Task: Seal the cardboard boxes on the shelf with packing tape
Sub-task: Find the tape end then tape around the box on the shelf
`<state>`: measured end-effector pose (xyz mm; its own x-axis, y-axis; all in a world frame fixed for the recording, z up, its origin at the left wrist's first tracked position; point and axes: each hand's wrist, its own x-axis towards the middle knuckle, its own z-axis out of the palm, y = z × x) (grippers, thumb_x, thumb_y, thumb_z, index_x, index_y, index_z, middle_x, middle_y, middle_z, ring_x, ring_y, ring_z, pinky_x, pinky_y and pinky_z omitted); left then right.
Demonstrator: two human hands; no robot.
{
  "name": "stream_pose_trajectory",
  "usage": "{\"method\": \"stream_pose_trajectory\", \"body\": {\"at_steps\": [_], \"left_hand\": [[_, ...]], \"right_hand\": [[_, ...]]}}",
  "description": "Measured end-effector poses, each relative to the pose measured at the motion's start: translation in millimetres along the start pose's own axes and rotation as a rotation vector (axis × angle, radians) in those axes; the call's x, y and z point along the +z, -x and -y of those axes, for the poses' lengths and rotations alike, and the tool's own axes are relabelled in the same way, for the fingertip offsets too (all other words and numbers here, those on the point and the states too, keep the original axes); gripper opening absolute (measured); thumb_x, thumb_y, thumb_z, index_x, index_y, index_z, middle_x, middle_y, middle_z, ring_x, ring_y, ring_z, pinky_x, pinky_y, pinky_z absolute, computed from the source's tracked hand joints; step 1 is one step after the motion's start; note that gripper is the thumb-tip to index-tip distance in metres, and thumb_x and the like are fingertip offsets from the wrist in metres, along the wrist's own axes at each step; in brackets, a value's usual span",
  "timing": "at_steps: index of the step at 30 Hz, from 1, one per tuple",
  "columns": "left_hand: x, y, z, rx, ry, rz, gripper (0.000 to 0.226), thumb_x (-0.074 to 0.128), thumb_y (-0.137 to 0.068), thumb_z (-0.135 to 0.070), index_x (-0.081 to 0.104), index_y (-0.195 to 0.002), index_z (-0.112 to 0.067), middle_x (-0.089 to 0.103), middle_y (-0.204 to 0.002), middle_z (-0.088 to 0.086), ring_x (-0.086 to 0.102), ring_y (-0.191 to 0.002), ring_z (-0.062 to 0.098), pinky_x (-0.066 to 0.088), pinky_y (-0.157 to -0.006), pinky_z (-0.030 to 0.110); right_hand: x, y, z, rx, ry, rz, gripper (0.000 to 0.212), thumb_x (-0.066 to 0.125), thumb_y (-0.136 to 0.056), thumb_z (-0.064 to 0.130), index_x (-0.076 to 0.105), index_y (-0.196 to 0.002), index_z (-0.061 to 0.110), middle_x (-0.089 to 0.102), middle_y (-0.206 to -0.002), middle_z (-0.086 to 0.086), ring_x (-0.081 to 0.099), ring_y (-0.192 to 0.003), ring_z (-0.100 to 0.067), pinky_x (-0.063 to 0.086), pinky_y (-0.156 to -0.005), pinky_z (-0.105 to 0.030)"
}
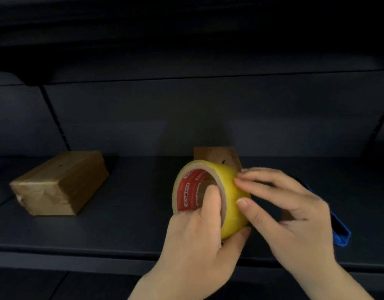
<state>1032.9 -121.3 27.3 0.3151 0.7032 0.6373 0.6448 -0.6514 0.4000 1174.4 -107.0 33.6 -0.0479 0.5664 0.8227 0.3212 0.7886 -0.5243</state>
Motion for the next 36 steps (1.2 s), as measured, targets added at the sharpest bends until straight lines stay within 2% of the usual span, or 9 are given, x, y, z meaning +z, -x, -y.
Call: {"method": "stream_pose_trajectory", "body": {"at_steps": [5, 11, 18, 22, 26, 30, 32, 34, 36], "left_hand": [[3.2, 0.8, 0.4, -0.036, 0.036, 0.025, 0.061, 0.048, -0.076, -0.054, 0.03, -0.123, -0.02, 0.065, -0.093, -0.01, 0.064, -0.07, 0.004, 0.055, -0.06, 0.031], [3.4, 1.3, 3.9, -0.032, 0.02, 0.041, 0.061, 0.051, -0.076, -0.054, 0.033, -0.122, -0.019, 0.063, -0.089, -0.012, 0.063, -0.067, 0.004, 0.054, -0.058, 0.027], [4.2, 1.8, 8.0, -0.036, -0.002, 0.052, 0.057, 0.046, -0.076, -0.058, 0.025, -0.121, -0.029, 0.058, -0.088, -0.016, 0.062, -0.068, 0.002, 0.053, -0.056, 0.019], [3.6, 1.1, 9.1, -0.03, -0.017, 0.063, 0.053, 0.05, -0.077, -0.055, 0.022, -0.116, -0.033, 0.058, -0.083, -0.016, 0.061, -0.065, 0.002, 0.053, -0.054, 0.02], [5.2, 3.8, 10.1, -0.098, 0.053, 0.069, 0.066, 0.05, -0.075, -0.055, 0.018, -0.127, -0.03, 0.051, -0.092, -0.025, 0.059, -0.081, 0.001, 0.052, -0.068, 0.022], [2.9, 2.9, 8.0, -0.172, 0.133, 0.122, 0.061, 0.051, -0.071, -0.058, 0.01, -0.116, -0.051, 0.051, -0.094, -0.027, 0.057, -0.086, -0.003, 0.051, -0.075, 0.023], [0.8, 0.8, 10.9, -0.219, 0.202, 0.128, 0.062, 0.057, -0.072, -0.054, 0.013, -0.116, -0.054, 0.052, -0.099, -0.026, 0.058, -0.087, -0.004, 0.052, -0.079, 0.028], [-0.9, 0.1, 13.2, -0.246, 0.215, 0.117, 0.064, 0.061, -0.075, -0.05, 0.013, -0.117, -0.056, 0.051, -0.101, -0.028, 0.057, -0.091, -0.005, 0.051, -0.084, 0.03], [-0.2, 0.2, 10.5, -0.252, 0.243, 0.124, 0.062, 0.061, -0.074, -0.051, 0.015, -0.115, -0.057, 0.052, -0.102, -0.028, 0.057, -0.092, -0.005, 0.052, -0.082, 0.029]], "right_hand": [[-6.5, -3.2, -2.3, 0.048, -0.066, 0.011, 0.018, 0.069, -0.072, 0.027, 0.072, -0.09, 0.025, 0.068, -0.093, 0.011, 0.065, -0.092, -0.007, 0.05, -0.078, -0.015], [-18.6, -18.5, -2.7, 0.147, -0.075, 0.241, 0.018, 0.067, -0.069, 0.039, 0.07, -0.084, 0.03, 0.065, -0.093, 0.012, 0.062, -0.093, -0.008, 0.048, -0.078, -0.014], [-18.4, -27.5, -3.6, 0.089, 0.063, 0.432, 0.004, 0.053, -0.078, 0.041, 0.056, -0.076, 0.038, 0.055, -0.085, 0.016, 0.054, -0.087, -0.008, 0.041, -0.074, -0.01], [-18.3, -27.9, -4.1, 0.091, 0.122, 0.477, 0.007, 0.053, -0.082, 0.039, 0.051, -0.075, 0.04, 0.052, -0.085, 0.02, 0.051, -0.088, -0.006, 0.039, -0.074, -0.008], [-16.2, -25.4, -5.8, 0.096, 0.186, 0.52, 0.007, 0.046, -0.084, 0.045, 0.046, -0.077, 0.043, 0.047, -0.088, 0.024, 0.048, -0.092, -0.008, 0.036, -0.074, -0.011], [-17.0, -20.8, -3.2, 0.093, 0.121, 0.498, 0.005, 0.043, -0.082, 0.046, 0.046, -0.079, 0.047, 0.049, -0.088, 0.023, 0.05, -0.09, -0.008, 0.038, -0.073, -0.011], [-17.4, -18.8, 0.8, 0.072, 0.021, 0.402, 0.006, 0.048, -0.083, 0.039, 0.05, -0.078, 0.042, 0.051, -0.085, 0.019, 0.053, -0.084, -0.007, 0.04, -0.071, -0.011], [-18.5, -19.0, 1.4, 0.046, -0.028, 0.283, 0.012, 0.054, -0.081, 0.036, 0.056, -0.09, 0.043, 0.054, -0.091, 0.017, 0.056, -0.089, -0.006, 0.044, -0.076, -0.012], [-16.3, -20.8, -0.2, 0.049, 0.02, 0.293, 0.045, 0.06, -0.075, 0.04, 0.052, -0.119, 0.046, 0.055, -0.107, 0.019, 0.054, -0.105, -0.001, 0.042, -0.086, -0.009]]}}
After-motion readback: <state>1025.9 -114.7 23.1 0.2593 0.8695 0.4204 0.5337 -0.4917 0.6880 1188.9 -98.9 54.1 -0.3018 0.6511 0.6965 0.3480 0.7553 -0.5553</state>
